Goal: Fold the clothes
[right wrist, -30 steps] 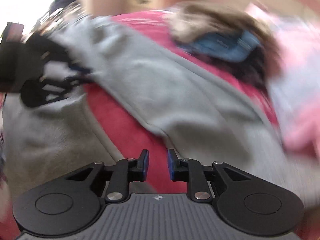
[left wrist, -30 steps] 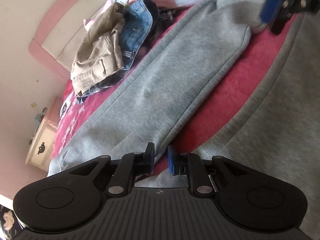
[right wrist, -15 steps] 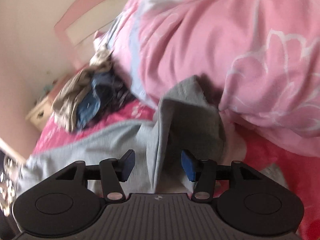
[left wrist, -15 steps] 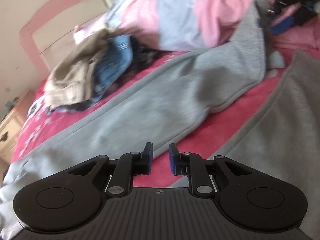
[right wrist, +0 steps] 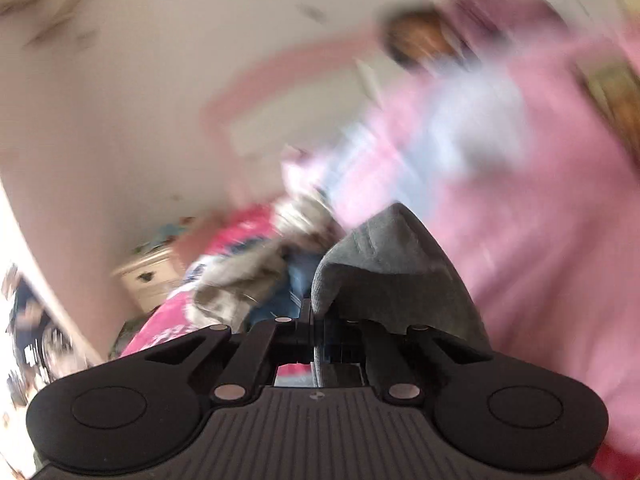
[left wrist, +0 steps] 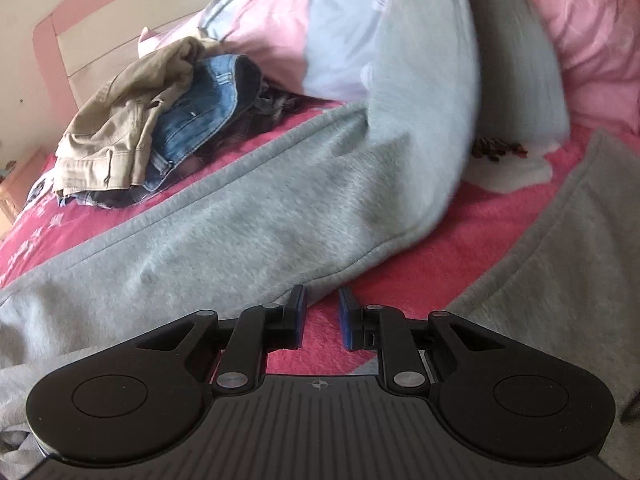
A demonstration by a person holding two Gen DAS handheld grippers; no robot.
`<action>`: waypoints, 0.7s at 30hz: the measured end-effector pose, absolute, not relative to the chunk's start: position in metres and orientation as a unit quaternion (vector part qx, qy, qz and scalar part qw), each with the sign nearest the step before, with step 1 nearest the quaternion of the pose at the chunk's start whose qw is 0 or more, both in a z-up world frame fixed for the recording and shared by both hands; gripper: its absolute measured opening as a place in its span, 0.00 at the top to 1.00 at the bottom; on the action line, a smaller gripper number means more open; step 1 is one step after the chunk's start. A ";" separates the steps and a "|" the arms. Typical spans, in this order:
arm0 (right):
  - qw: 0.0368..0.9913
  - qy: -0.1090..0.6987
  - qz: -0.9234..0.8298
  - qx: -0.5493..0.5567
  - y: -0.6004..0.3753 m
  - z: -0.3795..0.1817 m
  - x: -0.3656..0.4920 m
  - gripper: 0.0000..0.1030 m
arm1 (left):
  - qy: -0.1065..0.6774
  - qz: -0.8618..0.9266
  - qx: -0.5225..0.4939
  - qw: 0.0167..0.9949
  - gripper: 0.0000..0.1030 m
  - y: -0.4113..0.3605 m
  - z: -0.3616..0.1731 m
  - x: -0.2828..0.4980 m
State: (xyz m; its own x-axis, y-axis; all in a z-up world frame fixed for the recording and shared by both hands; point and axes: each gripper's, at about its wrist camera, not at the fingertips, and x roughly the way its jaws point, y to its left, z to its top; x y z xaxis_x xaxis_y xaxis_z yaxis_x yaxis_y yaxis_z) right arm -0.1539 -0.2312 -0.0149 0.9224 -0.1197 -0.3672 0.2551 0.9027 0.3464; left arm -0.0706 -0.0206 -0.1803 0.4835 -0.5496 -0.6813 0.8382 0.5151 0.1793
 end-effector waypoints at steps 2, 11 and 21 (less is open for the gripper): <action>0.962 0.181 -0.103 0.177 -0.222 -0.009 -0.171 0.96 | 0.283 -0.426 0.254 0.821 0.83 -0.019 -0.180 -0.071; 0.856 0.343 -0.202 0.329 -0.262 -0.114 -0.245 0.95 | 0.283 -0.434 0.268 0.812 0.83 -0.019 -0.184 -0.072; 0.843 0.452 -0.148 0.250 -0.240 -0.106 -0.243 0.63 | 0.258 -0.457 0.268 0.808 0.80 -0.042 -0.164 -0.089</action>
